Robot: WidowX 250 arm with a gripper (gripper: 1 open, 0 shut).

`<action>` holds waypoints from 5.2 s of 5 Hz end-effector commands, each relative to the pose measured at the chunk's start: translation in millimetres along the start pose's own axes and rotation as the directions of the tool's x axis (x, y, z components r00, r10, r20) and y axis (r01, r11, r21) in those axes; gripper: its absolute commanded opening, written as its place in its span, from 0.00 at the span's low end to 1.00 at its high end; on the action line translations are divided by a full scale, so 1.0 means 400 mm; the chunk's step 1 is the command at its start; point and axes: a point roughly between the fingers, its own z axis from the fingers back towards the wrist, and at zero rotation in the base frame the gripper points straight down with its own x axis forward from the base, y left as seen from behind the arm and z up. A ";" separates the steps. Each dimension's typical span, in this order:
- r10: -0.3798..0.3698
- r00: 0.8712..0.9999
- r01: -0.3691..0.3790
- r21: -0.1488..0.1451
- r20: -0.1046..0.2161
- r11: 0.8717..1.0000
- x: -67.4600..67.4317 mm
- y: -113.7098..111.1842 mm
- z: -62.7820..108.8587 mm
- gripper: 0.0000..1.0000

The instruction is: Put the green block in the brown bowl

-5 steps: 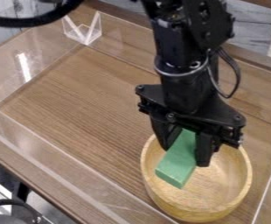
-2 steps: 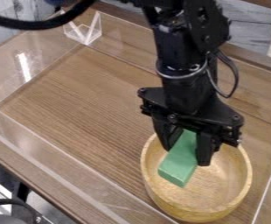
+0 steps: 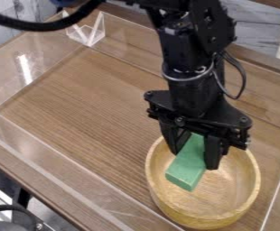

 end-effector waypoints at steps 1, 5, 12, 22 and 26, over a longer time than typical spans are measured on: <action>-0.003 1.000 0.003 -0.018 0.031 1.000 0.017 -0.001 0.011 0.00; 0.004 1.000 -0.002 -0.045 0.031 0.999 0.038 0.009 -0.011 0.00; 0.013 1.000 -0.011 -0.090 0.023 0.996 0.067 0.025 -0.036 0.00; -0.042 0.998 0.037 -0.123 -0.037 0.992 0.091 -0.034 -0.108 0.00; -0.055 0.996 0.045 -0.128 -0.074 0.991 0.085 -0.042 -0.112 0.00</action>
